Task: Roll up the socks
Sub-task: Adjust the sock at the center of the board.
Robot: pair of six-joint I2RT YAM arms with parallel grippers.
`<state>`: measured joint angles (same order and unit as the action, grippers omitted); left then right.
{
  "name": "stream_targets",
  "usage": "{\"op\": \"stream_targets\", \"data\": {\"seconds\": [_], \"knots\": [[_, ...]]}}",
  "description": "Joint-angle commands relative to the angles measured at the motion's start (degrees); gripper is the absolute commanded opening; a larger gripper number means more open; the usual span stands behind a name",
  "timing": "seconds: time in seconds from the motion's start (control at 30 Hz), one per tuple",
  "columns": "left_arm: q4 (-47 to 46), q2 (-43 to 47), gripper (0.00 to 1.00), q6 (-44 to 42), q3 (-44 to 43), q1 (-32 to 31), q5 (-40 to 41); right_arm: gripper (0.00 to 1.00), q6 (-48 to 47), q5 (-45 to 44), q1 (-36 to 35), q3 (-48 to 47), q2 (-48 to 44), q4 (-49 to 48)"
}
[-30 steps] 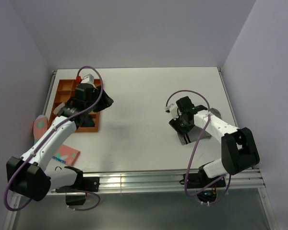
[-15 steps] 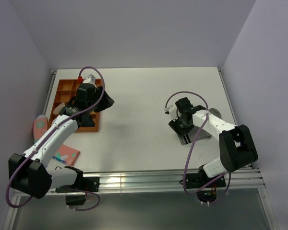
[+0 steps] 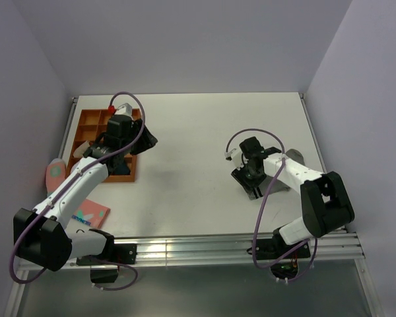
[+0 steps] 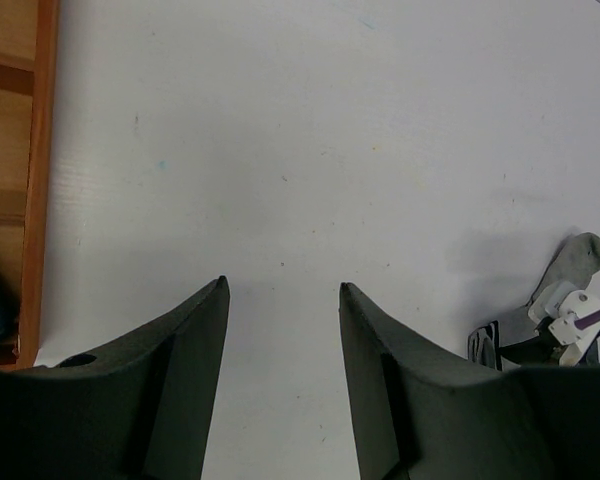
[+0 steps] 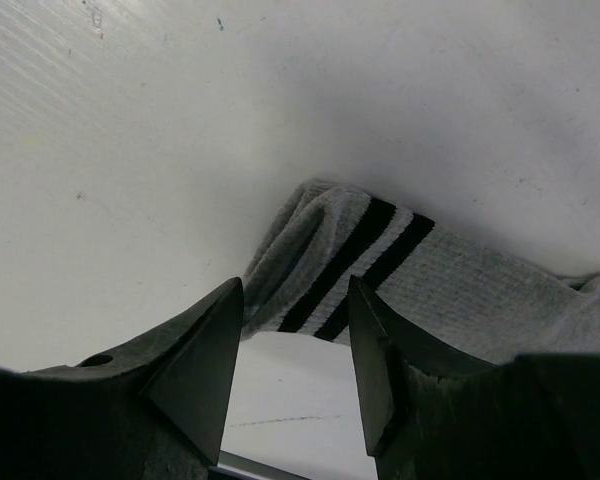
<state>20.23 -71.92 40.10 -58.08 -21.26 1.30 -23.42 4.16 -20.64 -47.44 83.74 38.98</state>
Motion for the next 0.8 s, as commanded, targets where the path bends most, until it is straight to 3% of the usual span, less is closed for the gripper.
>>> {"op": "stream_targets", "data": {"seconds": [0.0,0.43,0.6,0.77], "knots": [[-1.68,0.11,0.54,-0.37,-0.8,-0.28,-0.77,0.54,0.92,0.14,-0.89,-0.64,-0.78,0.04],[-2.04,-0.41,0.54,-0.46,-0.36,-0.28,-0.77,0.41,1.97,-1.09,-3.26,2.18,2.56,-2.59],[-2.21,-0.68,0.54,-0.63,-0.28,-0.28,-0.77,0.28,2.15,-3.63,-3.18,2.26,4.32,-4.26],[-2.56,-1.03,0.54,-0.81,0.34,-0.28,-0.77,0.28,2.15,-3.99,-3.17,2.0,5.11,-5.32]]}}
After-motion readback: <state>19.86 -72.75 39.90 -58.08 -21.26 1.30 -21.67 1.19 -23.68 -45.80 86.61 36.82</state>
